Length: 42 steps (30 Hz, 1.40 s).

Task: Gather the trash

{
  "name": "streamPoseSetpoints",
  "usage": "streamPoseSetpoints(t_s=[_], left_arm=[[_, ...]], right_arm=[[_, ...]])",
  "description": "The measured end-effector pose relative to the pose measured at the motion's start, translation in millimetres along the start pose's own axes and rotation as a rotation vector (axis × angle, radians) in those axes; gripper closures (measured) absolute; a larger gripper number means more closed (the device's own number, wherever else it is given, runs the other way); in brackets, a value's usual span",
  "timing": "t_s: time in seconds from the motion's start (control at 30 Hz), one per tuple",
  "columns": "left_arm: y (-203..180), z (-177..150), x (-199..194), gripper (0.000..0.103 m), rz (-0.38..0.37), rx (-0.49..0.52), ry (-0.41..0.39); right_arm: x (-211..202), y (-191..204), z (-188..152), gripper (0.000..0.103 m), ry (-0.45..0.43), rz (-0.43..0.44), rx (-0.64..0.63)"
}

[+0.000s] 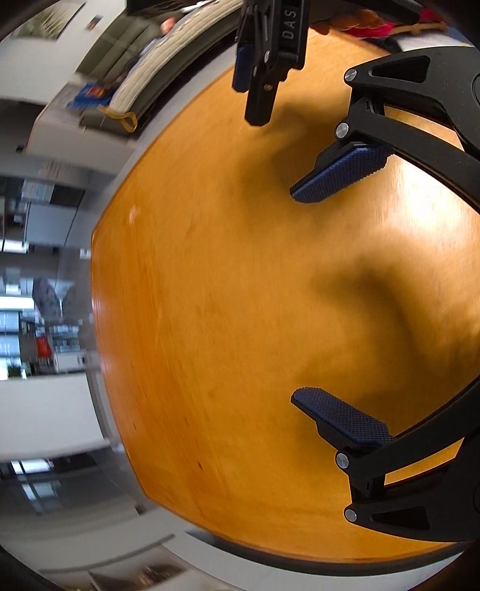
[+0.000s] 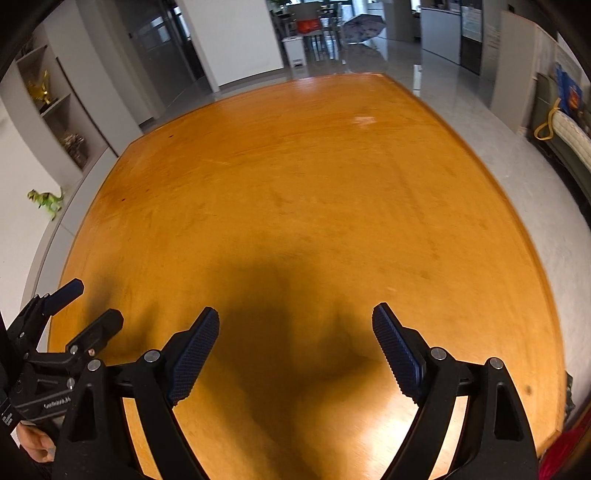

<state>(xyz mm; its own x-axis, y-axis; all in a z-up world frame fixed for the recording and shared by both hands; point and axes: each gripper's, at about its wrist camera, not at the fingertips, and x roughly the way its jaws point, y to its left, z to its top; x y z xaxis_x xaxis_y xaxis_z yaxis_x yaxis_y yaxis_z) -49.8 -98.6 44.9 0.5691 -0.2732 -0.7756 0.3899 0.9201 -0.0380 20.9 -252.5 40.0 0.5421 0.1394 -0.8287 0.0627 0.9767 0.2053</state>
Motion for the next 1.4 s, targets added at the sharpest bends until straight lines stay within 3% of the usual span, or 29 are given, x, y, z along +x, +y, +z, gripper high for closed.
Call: streamPoseSetpoints(t_s=[0.23, 0.47, 0.93, 1.07, 1.4], left_arm=[[54.8, 1.3, 21.4, 0.006, 0.157, -0.187, 0.015], [70.6, 13.4, 44.4, 0.006, 0.22, -0.234, 0.03], [91.1, 9.9, 66.3, 0.006, 0.247, -0.247, 0.039], [91.4, 8.3, 68.8, 0.006, 0.244, -0.264, 0.062], [89.6, 3.9, 69.2, 0.006, 0.242, -0.258, 0.063]], right_arm=[[51.5, 44.5, 23.9, 0.017, 0.012, 0.015, -0.085], [72.4, 47.9, 42.3, 0.017, -0.01, -0.035, -0.141], [88.6, 47.2, 41.2, 0.014, -0.042, -0.067, -0.155], [88.8, 44.5, 32.9, 0.003, -0.067, -0.097, -0.17], [84.3, 40.4, 27.2, 0.003, -0.08, -0.111, -0.15]])
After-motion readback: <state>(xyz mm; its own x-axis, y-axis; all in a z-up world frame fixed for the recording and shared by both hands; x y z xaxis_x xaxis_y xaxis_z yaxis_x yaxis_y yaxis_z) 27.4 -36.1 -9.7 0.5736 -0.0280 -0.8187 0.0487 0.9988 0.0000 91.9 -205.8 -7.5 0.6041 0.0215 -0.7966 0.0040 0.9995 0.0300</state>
